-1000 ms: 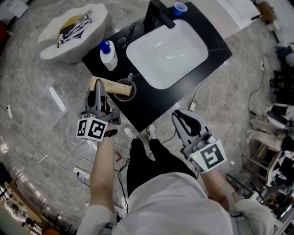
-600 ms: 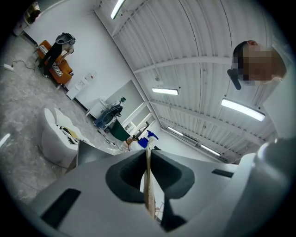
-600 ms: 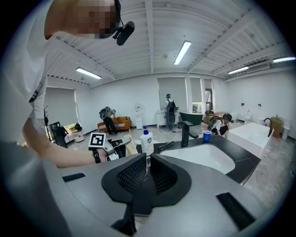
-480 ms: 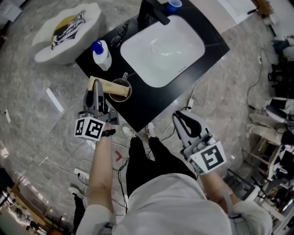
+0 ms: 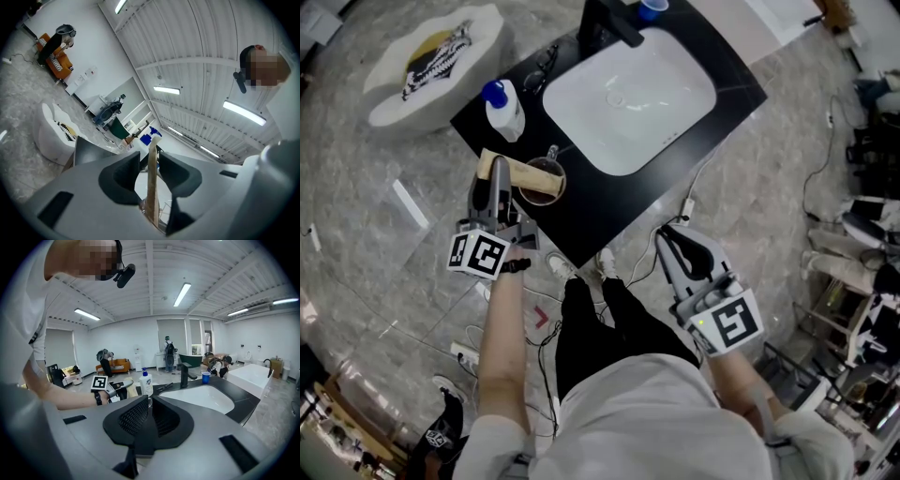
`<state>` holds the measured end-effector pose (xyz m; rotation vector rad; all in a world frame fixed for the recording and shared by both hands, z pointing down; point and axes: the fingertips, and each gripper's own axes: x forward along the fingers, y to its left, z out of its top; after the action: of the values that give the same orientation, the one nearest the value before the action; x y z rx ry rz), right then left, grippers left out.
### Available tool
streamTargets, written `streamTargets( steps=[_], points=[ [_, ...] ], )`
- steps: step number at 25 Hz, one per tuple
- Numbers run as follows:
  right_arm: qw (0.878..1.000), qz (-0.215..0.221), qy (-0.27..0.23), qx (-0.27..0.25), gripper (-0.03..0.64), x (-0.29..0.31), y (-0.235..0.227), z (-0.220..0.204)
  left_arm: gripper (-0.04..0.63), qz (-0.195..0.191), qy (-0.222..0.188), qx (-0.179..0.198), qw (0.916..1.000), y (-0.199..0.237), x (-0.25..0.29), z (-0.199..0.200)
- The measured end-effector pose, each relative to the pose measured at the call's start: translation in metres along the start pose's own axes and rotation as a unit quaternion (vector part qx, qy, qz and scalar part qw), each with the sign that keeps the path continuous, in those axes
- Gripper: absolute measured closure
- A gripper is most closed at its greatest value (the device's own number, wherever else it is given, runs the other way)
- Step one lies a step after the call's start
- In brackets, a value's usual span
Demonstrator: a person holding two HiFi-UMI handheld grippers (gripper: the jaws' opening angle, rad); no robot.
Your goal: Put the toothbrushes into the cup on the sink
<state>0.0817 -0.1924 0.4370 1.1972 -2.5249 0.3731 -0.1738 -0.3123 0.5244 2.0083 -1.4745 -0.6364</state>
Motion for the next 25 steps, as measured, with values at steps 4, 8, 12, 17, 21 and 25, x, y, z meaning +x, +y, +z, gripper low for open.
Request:
streamTargets(
  steps=[4,8,12,17,21,25],
  points=[
    [1.000,0.000,-0.002,-0.002,0.566,-0.001,-0.001,-0.001,0.457,0.004,0.001,0.011,0.9999,0.003,0.000,0.001],
    [1.000,0.007,-0.003,-0.007,0.566,-0.005,0.001,0.000,0.451,0.006,-0.005,0.025,0.9997,0.001,-0.006,0.008],
    [1.000,0.014,-0.004,-0.012,0.566,-0.008,0.002,0.004,0.449,0.006,-0.012,0.040,0.9991,-0.003,-0.013,0.014],
    [0.999,0.027,-0.019,-0.010,0.565,-0.010,0.005,0.012,0.440,0.025,-0.022,0.060,0.9976,-0.010,-0.026,0.029],
    [0.999,0.039,-0.031,-0.014,0.566,-0.011,0.009,0.020,0.440,0.037,-0.030,0.074,0.9961,-0.018,-0.041,0.046],
    [0.998,0.048,-0.041,-0.020,0.565,-0.013,0.010,0.027,0.442,0.056,-0.037,0.094,0.9933,-0.025,-0.058,0.061]
  ],
)
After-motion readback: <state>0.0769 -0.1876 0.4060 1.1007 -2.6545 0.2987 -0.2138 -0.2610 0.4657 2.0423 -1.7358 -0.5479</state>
